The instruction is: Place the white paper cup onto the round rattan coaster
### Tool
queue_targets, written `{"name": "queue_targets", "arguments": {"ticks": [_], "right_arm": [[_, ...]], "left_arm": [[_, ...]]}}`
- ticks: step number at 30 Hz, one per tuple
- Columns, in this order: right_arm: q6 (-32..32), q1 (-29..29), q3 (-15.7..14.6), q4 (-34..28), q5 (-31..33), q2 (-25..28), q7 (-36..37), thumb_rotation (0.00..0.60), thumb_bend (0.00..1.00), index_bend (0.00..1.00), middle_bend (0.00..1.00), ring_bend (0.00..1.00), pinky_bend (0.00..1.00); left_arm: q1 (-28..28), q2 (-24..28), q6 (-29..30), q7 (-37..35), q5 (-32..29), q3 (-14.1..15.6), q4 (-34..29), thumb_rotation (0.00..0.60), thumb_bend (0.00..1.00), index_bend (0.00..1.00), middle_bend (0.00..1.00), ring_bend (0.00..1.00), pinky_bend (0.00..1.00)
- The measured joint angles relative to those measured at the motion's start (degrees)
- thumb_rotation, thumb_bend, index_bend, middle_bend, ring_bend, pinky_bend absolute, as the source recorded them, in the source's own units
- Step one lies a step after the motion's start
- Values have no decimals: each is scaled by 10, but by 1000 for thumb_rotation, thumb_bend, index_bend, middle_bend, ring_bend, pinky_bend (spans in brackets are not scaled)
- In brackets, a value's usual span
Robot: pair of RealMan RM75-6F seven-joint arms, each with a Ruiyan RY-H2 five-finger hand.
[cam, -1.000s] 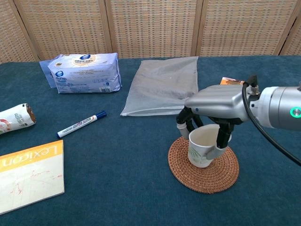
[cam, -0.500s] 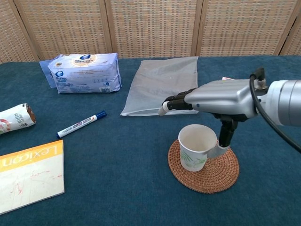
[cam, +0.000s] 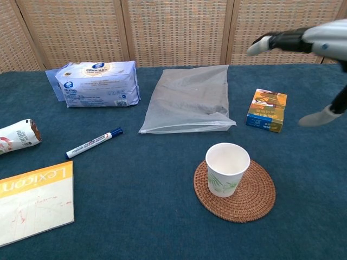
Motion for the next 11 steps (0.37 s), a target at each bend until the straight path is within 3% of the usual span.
{"name": "queue_targets", "arguments": {"ticks": [5,11], "right_arm": [[128,-86,-14,70,-50,10,106,600,0,5,0,0,0],[201,-176,-32,146,-58,-2,157,600,0,0,0,0,0]], "left_arm": [[7,-1,12,3,10,3,-3,600,0,0,0,0,0],[11,-3,18,6,13,5,-5,600,0,0,0,0,0]]}}
